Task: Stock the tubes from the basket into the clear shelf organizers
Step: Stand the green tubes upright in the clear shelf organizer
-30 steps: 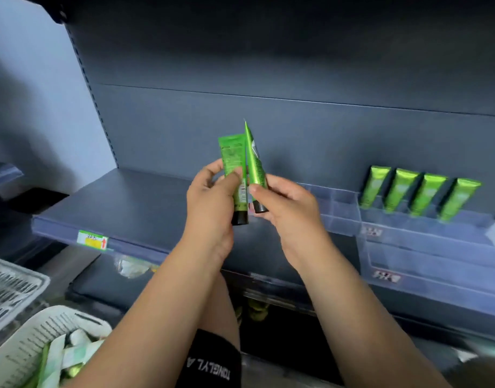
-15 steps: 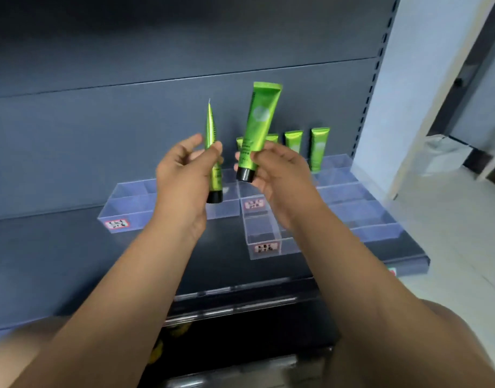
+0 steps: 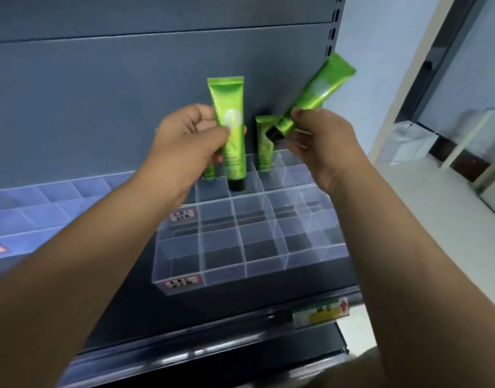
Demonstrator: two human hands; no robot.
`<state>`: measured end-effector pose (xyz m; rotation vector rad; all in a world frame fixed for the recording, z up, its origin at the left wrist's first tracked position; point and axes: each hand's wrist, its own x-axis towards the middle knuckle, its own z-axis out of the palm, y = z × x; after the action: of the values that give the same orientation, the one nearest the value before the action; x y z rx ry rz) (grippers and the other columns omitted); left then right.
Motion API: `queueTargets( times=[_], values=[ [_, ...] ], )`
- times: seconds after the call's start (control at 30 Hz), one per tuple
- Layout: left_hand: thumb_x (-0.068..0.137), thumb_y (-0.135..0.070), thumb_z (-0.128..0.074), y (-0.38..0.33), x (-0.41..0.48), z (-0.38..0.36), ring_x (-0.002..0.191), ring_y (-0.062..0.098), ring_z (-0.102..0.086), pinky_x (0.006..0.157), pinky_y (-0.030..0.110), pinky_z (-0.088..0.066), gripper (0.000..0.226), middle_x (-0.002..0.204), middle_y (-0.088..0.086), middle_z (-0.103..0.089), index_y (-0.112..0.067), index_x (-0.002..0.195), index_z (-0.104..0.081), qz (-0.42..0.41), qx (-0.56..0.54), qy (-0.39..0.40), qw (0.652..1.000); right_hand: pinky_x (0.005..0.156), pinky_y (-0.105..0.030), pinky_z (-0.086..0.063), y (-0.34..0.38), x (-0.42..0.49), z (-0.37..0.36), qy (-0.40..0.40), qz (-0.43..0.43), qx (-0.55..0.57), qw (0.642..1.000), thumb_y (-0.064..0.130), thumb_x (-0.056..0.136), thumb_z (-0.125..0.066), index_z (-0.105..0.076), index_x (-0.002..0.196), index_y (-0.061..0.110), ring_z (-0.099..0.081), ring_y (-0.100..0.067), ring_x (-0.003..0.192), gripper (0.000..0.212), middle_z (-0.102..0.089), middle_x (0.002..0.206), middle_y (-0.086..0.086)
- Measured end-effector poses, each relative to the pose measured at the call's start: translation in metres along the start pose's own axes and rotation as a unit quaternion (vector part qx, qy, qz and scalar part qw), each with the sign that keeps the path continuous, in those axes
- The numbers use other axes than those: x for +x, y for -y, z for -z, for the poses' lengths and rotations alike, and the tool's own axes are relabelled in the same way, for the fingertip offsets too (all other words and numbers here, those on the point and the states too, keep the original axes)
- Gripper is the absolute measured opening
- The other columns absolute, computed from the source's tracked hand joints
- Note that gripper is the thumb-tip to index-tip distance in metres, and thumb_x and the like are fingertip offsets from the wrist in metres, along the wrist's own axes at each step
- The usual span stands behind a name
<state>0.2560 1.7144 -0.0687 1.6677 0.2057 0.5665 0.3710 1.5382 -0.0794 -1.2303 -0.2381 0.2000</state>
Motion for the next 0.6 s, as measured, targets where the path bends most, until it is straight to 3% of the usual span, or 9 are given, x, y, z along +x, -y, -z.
queueTargets(
  times=[0.07, 0.13, 0.23, 0.33, 0.4, 0.53, 0.6],
  values=[
    [0.090, 0.000, -0.065, -0.001, 0.013, -0.012, 0.092, 0.032, -0.070, 0.075, 0.037, -0.060, 0.020, 0.101, 0.027, -0.069, 0.003, 0.110, -0.059, -0.005, 0.016, 0.026, 1.000, 0.072, -0.037, -0.050, -0.008, 0.012, 0.019, -0.031, 0.022, -0.090, 0.995, 0.009, 0.084, -0.069, -0.061, 0.098, 0.005, -0.059, -0.026, 0.076, 0.016, -0.060, 0.087, -0.020],
    [0.090, -0.001, -0.065, -0.006, 0.026, -0.025, 0.101, 0.038, -0.072, 0.080, 0.044, -0.059, 0.020, 0.108, 0.022, -0.073, -0.008, 0.108, -0.060, -0.015, 0.008, 0.044, 0.999, 0.072, -0.036, -0.053, -0.017, 0.020, 0.033, -0.049, 0.037, -0.171, 0.983, 0.008, 0.081, -0.072, -0.062, 0.106, 0.001, -0.063, -0.024, 0.077, 0.028, -0.060, 0.088, -0.018],
    [0.093, -0.005, -0.064, -0.017, 0.044, -0.042, 0.096, 0.030, -0.075, 0.076, 0.040, -0.057, 0.015, 0.102, 0.012, -0.078, -0.018, 0.099, -0.058, -0.021, -0.002, 0.043, 0.999, 0.077, -0.034, -0.054, -0.024, 0.032, 0.043, -0.052, 0.063, -0.234, 0.969, 0.007, 0.081, -0.074, -0.060, 0.109, 0.010, -0.065, -0.022, 0.081, 0.031, -0.065, 0.090, -0.009],
    [0.093, -0.015, -0.068, -0.023, 0.061, -0.054, 0.094, 0.034, -0.075, 0.077, 0.043, -0.060, 0.012, 0.100, 0.011, -0.077, -0.020, 0.094, -0.057, -0.034, 0.020, 0.053, 0.998, 0.085, -0.046, -0.058, -0.027, 0.049, 0.044, -0.039, 0.087, -0.279, 0.956, 0.019, 0.078, -0.072, -0.060, 0.108, 0.023, -0.068, -0.027, 0.091, 0.032, -0.070, 0.095, -0.007],
    [0.091, -0.017, -0.073, -0.026, 0.069, -0.059, 0.084, 0.033, -0.069, 0.071, 0.037, -0.060, 0.018, 0.093, 0.012, -0.071, -0.020, 0.090, -0.055, -0.042, 0.041, 0.060, 0.996, 0.088, -0.051, -0.056, -0.031, 0.063, 0.046, -0.025, 0.103, -0.316, 0.943, 0.027, 0.076, -0.070, -0.062, 0.104, 0.020, -0.068, -0.028, 0.090, 0.030, -0.070, 0.094, -0.007],
    [0.087, -0.017, -0.077, -0.026, 0.083, -0.064, 0.079, 0.022, -0.066, 0.072, 0.039, -0.060, 0.026, 0.086, 0.010, -0.062, -0.021, 0.080, -0.052, -0.056, 0.065, 0.068, 0.994, 0.077, -0.032, -0.050, -0.037, 0.080, 0.051, 0.019, 0.124, -0.375, 0.919, 0.015, 0.086, -0.072, -0.062, 0.090, 0.020, -0.059, -0.016, 0.079, 0.012, -0.063, 0.084, 0.005],
    [0.085, -0.017, -0.079, -0.025, 0.087, -0.066, 0.079, 0.019, -0.067, 0.075, 0.043, -0.061, 0.030, 0.083, 0.009, -0.059, -0.022, 0.076, -0.051, -0.057, 0.070, 0.061, 0.994, 0.071, -0.029, -0.045, -0.040, 0.086, 0.055, 0.018, 0.128, -0.382, 0.915, 0.011, 0.086, -0.073, -0.058, 0.076, 0.028, -0.055, -0.013, 0.071, 0.025, -0.058, 0.074, 0.009]
  ],
)
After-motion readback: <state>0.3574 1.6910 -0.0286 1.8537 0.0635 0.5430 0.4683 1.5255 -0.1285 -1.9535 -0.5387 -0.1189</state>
